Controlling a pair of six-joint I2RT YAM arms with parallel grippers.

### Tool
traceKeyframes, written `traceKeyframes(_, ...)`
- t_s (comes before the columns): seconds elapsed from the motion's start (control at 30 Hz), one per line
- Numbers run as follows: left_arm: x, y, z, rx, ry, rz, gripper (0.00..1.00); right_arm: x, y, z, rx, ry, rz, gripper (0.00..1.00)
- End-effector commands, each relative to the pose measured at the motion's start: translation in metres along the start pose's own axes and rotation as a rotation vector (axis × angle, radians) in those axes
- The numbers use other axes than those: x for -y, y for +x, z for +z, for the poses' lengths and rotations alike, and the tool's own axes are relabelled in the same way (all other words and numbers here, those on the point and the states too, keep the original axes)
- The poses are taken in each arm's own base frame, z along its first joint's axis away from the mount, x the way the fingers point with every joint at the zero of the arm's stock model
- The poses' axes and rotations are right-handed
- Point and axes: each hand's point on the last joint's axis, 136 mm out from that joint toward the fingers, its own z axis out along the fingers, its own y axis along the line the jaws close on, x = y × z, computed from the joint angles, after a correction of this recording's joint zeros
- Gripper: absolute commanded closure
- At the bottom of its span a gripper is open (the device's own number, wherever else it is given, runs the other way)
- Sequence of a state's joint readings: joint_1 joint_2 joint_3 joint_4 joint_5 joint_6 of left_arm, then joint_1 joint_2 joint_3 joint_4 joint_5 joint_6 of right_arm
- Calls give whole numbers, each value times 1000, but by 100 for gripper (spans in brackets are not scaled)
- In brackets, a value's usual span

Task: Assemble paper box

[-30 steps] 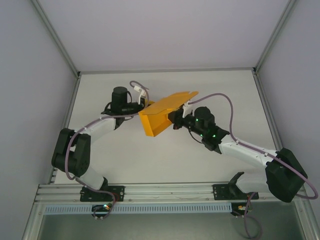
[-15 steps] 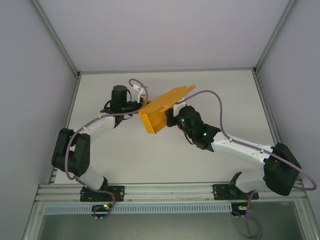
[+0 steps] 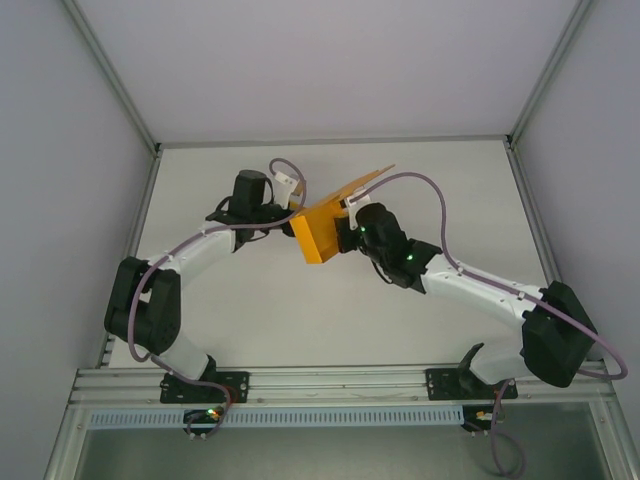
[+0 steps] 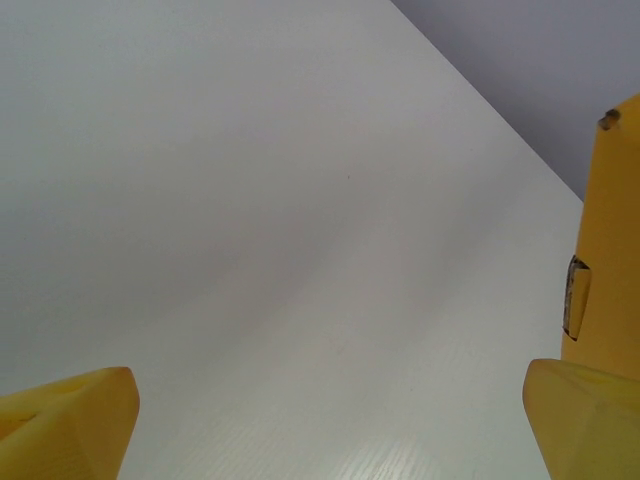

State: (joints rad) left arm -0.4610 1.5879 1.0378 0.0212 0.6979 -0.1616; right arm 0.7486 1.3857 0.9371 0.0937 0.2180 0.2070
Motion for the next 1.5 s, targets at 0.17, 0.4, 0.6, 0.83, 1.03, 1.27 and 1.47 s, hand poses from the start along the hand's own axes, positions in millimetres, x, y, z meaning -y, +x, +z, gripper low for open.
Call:
traceKeyframes(0.17,111,-33,-19,73,351,253,0,-41,57,20,-205,-196,-194,100)
traceKeyframes(0.4,107,-30,-20,76,312,255,0,-40,56,19,-139,-191,-345,100)
traceKeyframes(0.6,103,-30,-19,74,293,254,0,-46,43,14,-83,-225,-300,100)
traceKeyframes(0.83,109,-28,-17,68,316,262,0,-13,8,24,-62,42,54,100)
traceKeyframes(1.03,119,-19,-8,46,332,276,0,-20,-2,27,-37,13,64,100)
traceKeyframes(1.27,49,-36,-19,121,-66,138,0,-4,2,14,-11,26,97,100)
traceKeyframes(1.47,-38,-20,-82,165,-387,-99,0,46,49,6,-163,197,138,100)
